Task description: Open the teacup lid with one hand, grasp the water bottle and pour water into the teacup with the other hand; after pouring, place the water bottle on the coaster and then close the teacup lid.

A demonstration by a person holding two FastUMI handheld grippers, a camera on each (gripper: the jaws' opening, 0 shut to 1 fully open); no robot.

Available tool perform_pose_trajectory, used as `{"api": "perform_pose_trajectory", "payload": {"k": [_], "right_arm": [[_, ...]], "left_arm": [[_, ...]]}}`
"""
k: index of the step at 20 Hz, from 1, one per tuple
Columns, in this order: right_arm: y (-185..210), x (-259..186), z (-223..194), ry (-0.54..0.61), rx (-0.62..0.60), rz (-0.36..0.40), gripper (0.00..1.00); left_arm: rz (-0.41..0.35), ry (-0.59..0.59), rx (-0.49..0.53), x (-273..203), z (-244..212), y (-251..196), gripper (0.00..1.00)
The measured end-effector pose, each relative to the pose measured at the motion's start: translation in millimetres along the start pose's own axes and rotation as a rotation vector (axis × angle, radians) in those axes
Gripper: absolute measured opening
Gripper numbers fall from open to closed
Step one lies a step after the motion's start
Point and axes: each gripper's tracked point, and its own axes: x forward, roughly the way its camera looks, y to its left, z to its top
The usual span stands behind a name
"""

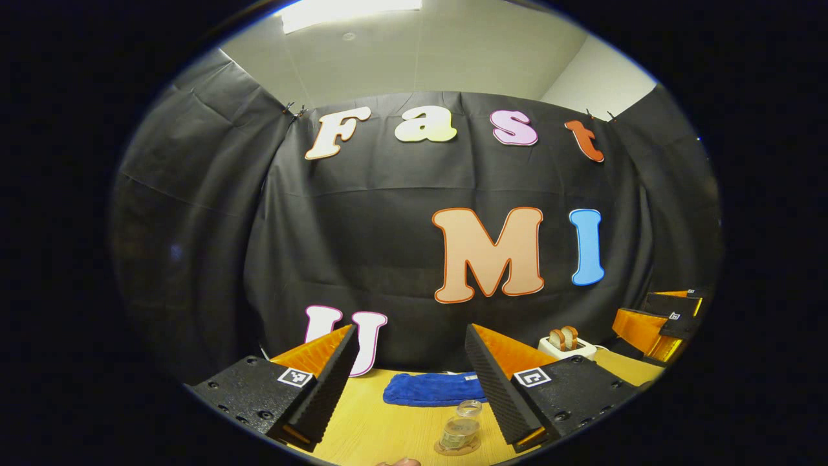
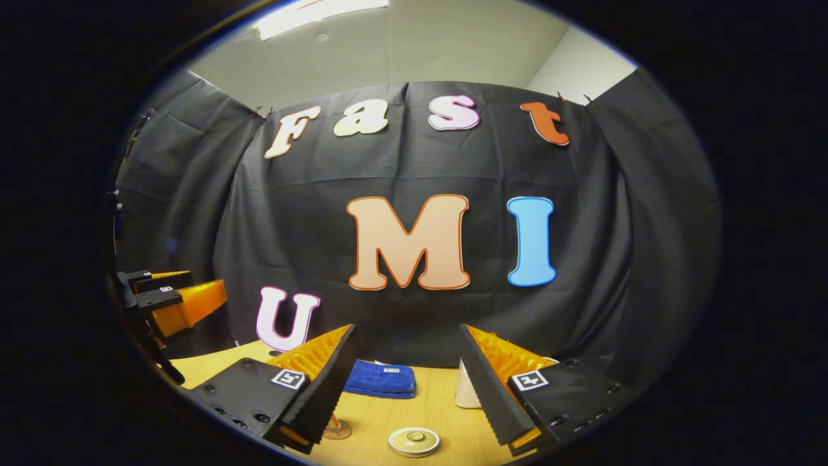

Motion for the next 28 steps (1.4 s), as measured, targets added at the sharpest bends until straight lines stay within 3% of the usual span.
{"api": "perform_pose_trajectory", "payload": {"k": [2, 4, 7, 10, 11, 12, 13, 14, 15, 16, 17, 18, 19, 21, 22, 25, 27, 28], "right_arm": [[1.3, 0.8, -8.8, 0.009, 0.006, 0.01, 1.0], [-1.4, 2.1, -23.9, 0.031, 0.007, 0.009, 0.94], [-8.1, 6.4, -60.1, 0.097, 0.001, 0.0, 1.0], [-20.2, 11.1, -98.7, 0.177, -0.007, -0.02, 1.0], [-23.8, 12.2, -109.5, 0.203, -0.009, -0.027, 0.94], [-26.4, 13.5, -121.4, 0.23, -0.014, -0.028, 1.0], [-27.7, 14.6, -132.6, 0.251, -0.029, -0.027, 0.97], [-27.8, 14.9, -143.3, 0.28, -0.049, -0.022, 0.94], [-26.7, 16.1, -154.8, 0.305, -0.067, -0.01, 0.99], [-24.9, 16.8, -163.4, 0.321, -0.079, 0.001, 0.94], [-24.1, 17.7, -171.6, 0.34, -0.087, 0.011, 0.99], [-22.5, 18.8, -179.4, 0.357, -0.088, 0.019, 0.94], [-20.9, 20.3, -187.0, 0.37, -0.092, 0.024, 0.99], [-18.6, 23.8, -203.4, 0.404, -0.102, 0.038, 0.94], [-17.3, 24.9, -213.0, 0.428, -0.108, 0.046, 0.99], [-19.3, 26.8, -240.7, 0.483, -0.126, 0.054, 1.0], [-18.7, 28.1, -253.2, 0.509, -0.139, 0.056, 0.94], [-17.8, 28.1, -259.3, 0.521, -0.143, 0.06, 0.99]], "left_arm": [[-0.003, 0.003, 0.0, -0.1, -0.6, 0.0, 0.96], [-0.005, 0.007, 0.005, -1.1, -1.7, -0.2, 0.96], [-0.009, 0.013, 0.009, -1.7, -1.2, -0.6, 0.96], [-0.002, 0.004, 0.02, -3.5, 1.0, 0.6, 0.96], [0.0, 0.001, 0.025, -4.1, 2.1, 1.0, 0.96], [0.003, -0.001, 0.029, -4.7, 2.2, 1.0, 0.95], [0.006, -0.001, 0.032, -4.9, 2.5, 1.7, 0.95], [0.006, 0.001, 0.032, -5.8, 1.7, 2.1, 0.96], [0.008, 0.005, 0.033, -6.0, 1.0, 2.2, 0.96], [0.011, 0.01, 0.032, -5.5, -0.8, 2.5, 0.96], [0.012, 0.015, 0.032, -4.6, -1.8, 2.0, 0.96], [0.015, 0.021, 0.034, -4.5, -4.2, 1.8, 0.96], [0.016, 0.026, 0.034, -4.6, -4.6, 2.1, 0.96], [0.021, 0.031, 0.034, -4.5, -4.9, 3.2, 0.96], [0.024, 0.035, 0.035, -4.7, -6.2, 3.7, 0.96], [0.031, 0.057, 0.037, -4.1, -12.4, 5.1, 0.96], [0.035, 0.07, 0.038, -4.3, -19.0, 9.4, 0.96], [0.037, 0.073, 0.04, -7.0, -21.2, 13.0, 0.96]]}}
